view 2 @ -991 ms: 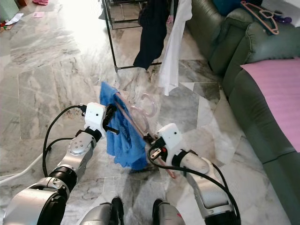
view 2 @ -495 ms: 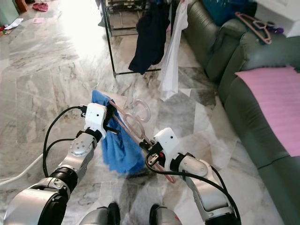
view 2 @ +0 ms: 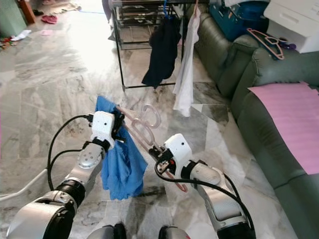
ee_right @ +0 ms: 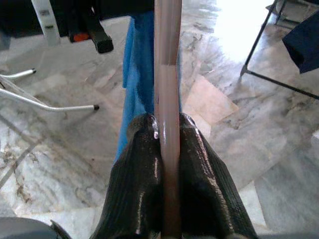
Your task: Hang hanger
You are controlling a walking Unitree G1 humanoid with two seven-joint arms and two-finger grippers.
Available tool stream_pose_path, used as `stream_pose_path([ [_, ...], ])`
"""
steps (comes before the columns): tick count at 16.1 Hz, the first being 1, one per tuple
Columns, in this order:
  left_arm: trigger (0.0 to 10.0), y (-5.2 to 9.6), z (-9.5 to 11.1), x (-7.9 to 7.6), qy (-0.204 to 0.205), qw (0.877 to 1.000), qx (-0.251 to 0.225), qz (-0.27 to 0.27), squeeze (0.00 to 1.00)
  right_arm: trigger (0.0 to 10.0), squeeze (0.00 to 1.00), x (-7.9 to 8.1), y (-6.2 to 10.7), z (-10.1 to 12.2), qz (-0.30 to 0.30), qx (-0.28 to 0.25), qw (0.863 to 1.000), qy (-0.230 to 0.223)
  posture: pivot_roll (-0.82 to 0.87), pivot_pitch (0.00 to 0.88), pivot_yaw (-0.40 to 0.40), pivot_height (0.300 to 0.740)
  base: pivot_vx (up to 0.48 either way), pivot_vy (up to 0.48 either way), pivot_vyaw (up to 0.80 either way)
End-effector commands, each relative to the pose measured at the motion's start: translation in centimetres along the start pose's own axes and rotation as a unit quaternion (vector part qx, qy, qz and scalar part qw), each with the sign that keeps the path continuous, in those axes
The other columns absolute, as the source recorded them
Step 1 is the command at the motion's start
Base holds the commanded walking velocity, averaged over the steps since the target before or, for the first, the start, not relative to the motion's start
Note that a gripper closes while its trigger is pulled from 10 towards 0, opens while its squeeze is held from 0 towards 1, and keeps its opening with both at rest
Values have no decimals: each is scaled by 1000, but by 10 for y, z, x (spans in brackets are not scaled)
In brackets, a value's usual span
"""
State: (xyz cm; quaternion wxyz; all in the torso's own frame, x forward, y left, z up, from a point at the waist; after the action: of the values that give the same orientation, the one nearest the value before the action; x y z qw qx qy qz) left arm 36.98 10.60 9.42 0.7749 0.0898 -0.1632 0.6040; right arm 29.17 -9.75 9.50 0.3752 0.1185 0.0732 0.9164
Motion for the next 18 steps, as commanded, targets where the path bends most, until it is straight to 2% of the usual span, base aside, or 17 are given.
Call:
stream_pose_path([
  [1,10000,2,-4,-1,-3,1000,11,0,1000,10000,0,-2,4,9,-8,-25,1000,6,-267,81,5,740,0,0,0],
  [4,10000,0,-1,-1,-8,1000,2,-18,1000,10000,0,-2,7,8,-30,-32,999,5,-297,110,39,740,0,0,0],
  [6,10000,1,0,5,-13,1000,-10,-22,1000,10000,0,1,4,9,-34,-39,999,1,-288,103,40,740,0,0,0],
  [10,10000,6,-4,23,-8,1000,-9,24,1000,10000,0,1,2,6,-27,-31,999,0,-262,99,9,740,0,0,0],
  [11,10000,7,-5,23,-6,1000,-10,24,1000,10000,0,0,2,6,-25,-29,999,5,-254,105,-3,740,0,0,0],
  [12,10000,10,-10,19,0,1000,-2,20,1000,10000,0,-6,4,8,-31,-28,999,3,-238,104,-17,740,0,0,0],
  [18,10000,7,-5,4,23,1000,-8,2,1000,10000,0,-4,-1,16,3,-23,1000,18,-234,78,-54,740,0,0,0],
])
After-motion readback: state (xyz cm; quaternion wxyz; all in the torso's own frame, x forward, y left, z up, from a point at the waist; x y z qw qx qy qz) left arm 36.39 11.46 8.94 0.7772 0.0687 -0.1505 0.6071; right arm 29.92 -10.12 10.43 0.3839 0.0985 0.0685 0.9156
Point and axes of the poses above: a point about 5 cm out from each wrist's last joint towards the gripper, its own y axis pointing back from the gripper into the wrist, its own z axis along the axis of the wrist's last joint, x = y × z, the point moved 2 cm from there along -y, pointing out of the wrist towards the gripper, and after that the axes turned 12 degrees about -y, right-handed, at the moved point
